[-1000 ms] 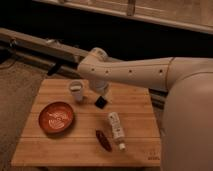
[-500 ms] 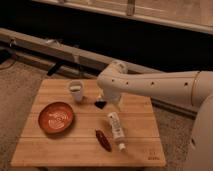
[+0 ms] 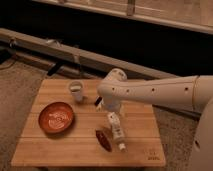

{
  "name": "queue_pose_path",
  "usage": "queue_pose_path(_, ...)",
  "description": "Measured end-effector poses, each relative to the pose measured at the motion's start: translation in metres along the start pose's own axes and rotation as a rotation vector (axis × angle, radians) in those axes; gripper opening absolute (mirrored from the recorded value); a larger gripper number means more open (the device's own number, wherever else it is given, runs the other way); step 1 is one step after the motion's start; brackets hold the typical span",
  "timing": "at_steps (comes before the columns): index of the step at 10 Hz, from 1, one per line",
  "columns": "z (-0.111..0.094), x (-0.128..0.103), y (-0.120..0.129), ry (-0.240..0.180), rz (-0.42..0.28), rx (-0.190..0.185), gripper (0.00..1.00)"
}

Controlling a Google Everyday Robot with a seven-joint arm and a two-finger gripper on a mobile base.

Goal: Stand the bottle upright

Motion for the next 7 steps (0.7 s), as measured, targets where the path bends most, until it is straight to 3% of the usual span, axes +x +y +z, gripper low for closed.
queue_pose_path(4,0.037,-0.023,0.004,-0.048,0.004,-0.031,0.80)
queue_pose_path(7,0.054,-0.014,0.013,-0.067,0.032,-0.062,0.80)
